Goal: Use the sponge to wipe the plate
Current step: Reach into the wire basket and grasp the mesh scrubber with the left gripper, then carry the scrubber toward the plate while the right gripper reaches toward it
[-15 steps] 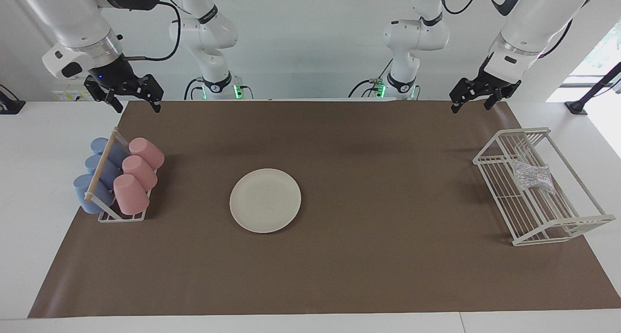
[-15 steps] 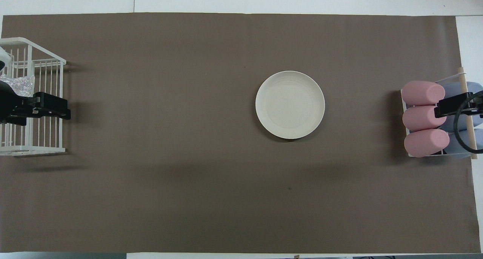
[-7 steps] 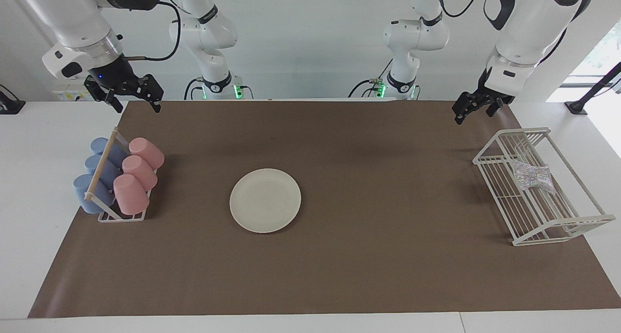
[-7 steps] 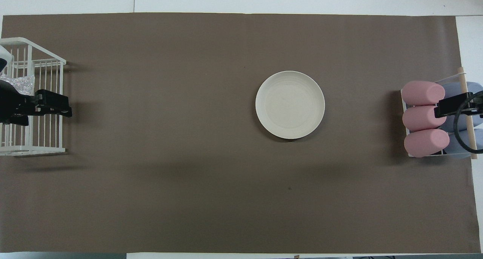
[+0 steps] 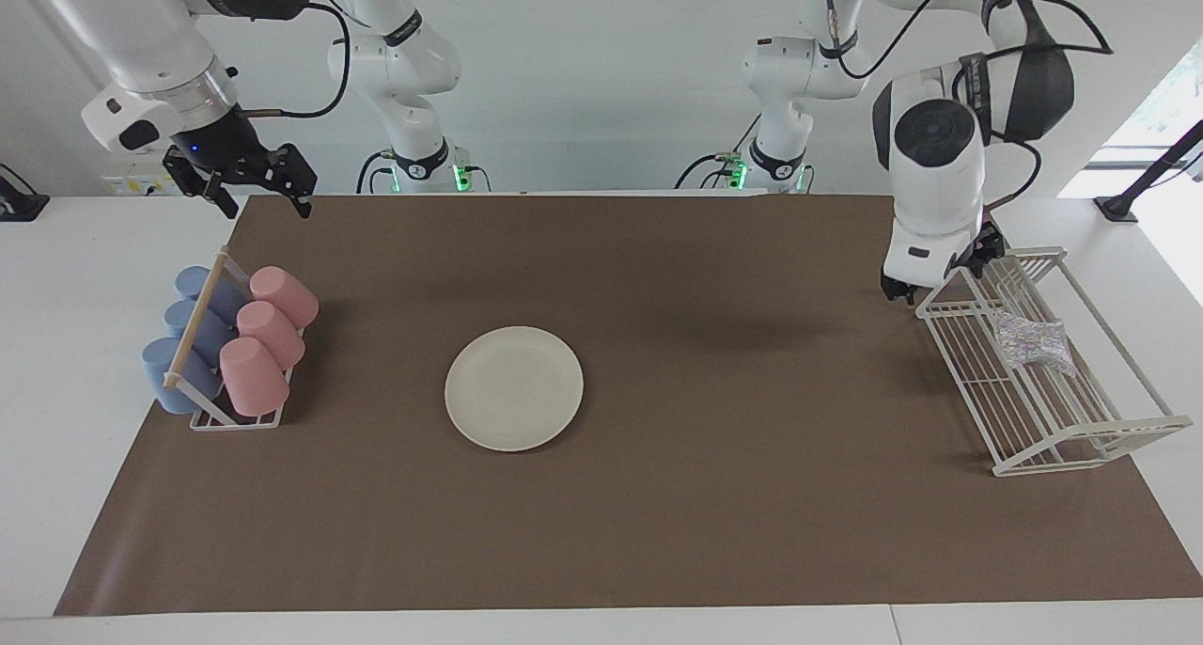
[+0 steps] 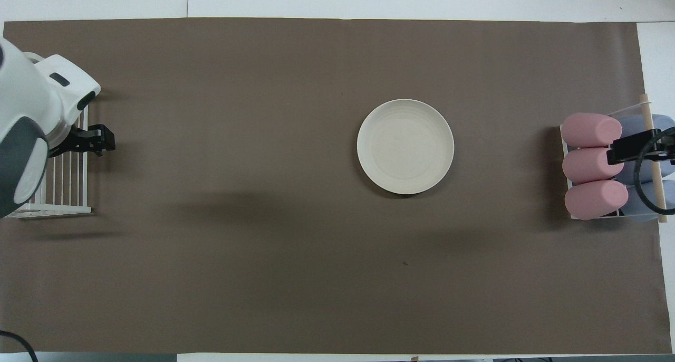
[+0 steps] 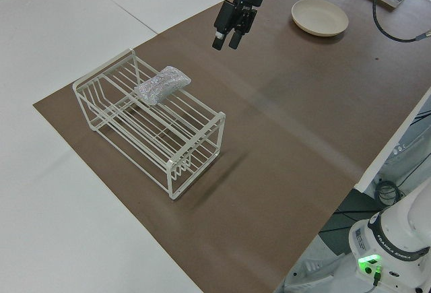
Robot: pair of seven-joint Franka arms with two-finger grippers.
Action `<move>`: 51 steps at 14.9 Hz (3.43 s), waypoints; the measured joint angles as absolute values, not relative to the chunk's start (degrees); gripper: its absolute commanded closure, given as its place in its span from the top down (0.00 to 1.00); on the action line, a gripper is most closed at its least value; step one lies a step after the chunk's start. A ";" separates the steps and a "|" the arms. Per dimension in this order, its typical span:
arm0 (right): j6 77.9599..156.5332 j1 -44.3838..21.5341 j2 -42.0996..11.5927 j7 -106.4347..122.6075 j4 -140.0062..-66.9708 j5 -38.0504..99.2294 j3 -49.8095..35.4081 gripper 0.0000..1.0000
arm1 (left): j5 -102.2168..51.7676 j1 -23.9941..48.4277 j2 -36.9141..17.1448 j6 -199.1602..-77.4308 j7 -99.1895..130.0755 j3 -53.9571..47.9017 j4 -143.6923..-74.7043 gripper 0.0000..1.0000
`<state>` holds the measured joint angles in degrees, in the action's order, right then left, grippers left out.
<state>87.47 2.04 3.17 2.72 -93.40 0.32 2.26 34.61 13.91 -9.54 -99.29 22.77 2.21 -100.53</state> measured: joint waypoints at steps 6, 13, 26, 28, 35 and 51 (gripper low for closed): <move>87.47 2.04 3.17 1.95 -93.40 0.32 2.26 1.00 | 53.12 13.41 -17.94 -101.87 26.81 3.04 -100.11 1.00; 86.52 2.02 3.20 -1.14 -93.40 0.32 2.18 1.00 | 59.70 9.78 -20.65 -105.27 27.21 3.17 -98.41 0.68; 86.48 1.80 3.33 -13.12 -93.40 3.31 1.27 1.00 | 59.71 9.78 -20.65 -105.90 27.21 2.78 -98.41 0.00; 86.47 1.80 3.34 -17.44 -93.40 5.50 1.27 1.00 | 59.70 9.81 -20.65 -105.90 27.21 2.77 -98.35 0.00; 86.39 1.63 3.48 -37.82 -93.40 12.50 -0.60 1.00 | 41.72 10.73 -19.95 -91.78 18.41 0.51 -83.98 0.00; 83.25 1.10 4.98 -59.28 -94.68 17.77 -1.42 1.00 | -44.66 2.96 -4.74 -93.10 20.69 0.90 -93.36 0.00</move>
<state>83.25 1.10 4.98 -59.28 -94.68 17.77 -1.42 -44.66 2.96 -4.74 -93.10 20.69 0.90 -93.36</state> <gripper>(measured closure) 0.000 0.956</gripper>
